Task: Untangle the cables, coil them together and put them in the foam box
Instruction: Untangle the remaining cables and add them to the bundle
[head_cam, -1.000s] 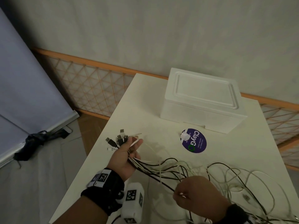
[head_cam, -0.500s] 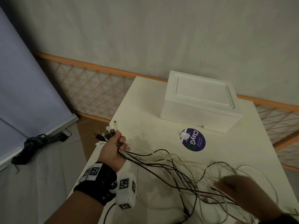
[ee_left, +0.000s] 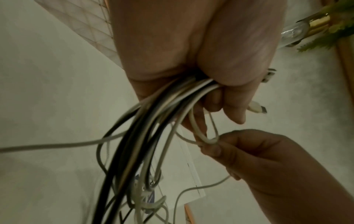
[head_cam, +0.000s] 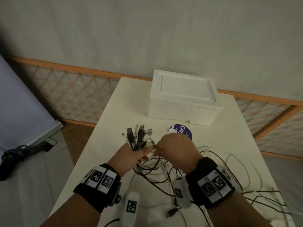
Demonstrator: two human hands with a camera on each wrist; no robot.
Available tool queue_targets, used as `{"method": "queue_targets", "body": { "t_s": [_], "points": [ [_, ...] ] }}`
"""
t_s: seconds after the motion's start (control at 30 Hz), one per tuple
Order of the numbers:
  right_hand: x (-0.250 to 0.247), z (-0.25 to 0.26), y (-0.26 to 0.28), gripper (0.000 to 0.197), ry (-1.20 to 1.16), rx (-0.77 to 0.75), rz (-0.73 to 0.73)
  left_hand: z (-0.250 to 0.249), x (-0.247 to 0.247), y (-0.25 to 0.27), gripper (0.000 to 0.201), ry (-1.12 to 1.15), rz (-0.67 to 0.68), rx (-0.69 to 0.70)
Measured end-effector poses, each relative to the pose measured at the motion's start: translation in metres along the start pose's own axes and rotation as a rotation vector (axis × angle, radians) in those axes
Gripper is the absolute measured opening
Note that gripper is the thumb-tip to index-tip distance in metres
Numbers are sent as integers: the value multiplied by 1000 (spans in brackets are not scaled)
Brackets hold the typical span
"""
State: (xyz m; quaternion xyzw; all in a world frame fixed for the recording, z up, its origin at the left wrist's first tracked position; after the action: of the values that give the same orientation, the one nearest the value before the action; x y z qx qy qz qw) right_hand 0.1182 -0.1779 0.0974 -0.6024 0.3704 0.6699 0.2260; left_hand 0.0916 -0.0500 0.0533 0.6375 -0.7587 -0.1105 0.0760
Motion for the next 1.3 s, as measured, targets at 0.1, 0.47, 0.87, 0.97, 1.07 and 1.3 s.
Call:
{"method": "queue_targets", "body": {
  "t_s": [0.1,0.47,0.87,0.97,1.07,1.3],
  "points": [
    [2,-3,3,35,-139,-16,15,10,0,5,13,-40,22,-17],
    [-7,-90,46,25,-161,436,-108,78,-72,-5,16,816,-381,-101],
    [-7,1,16,9,2,89,-39,8,-1,0,18,331,19,72],
    [-20,20,8,19,-63,21,-128,9,18,0,21,323,85,15],
    [-23,3,16,32,-264,79,-148,16,15,5,20,160,99,-5],
    [-7,-77,46,47,-457,377,-245,48,-53,2,31,495,-289,-106]
  ]
}}
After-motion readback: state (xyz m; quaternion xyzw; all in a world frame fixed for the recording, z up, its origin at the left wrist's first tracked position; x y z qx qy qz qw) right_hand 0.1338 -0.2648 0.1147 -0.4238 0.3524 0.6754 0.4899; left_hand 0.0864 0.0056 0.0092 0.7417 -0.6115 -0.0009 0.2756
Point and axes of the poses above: each hand's wrist, its own y-axis away from the middle knuckle, its own x-axis out of the palm, z = x × y, the point moved 6 cm from there along -y, towards the middle knuckle, and after that the axes turned 7 degrees about z, right-handed, at the moved point
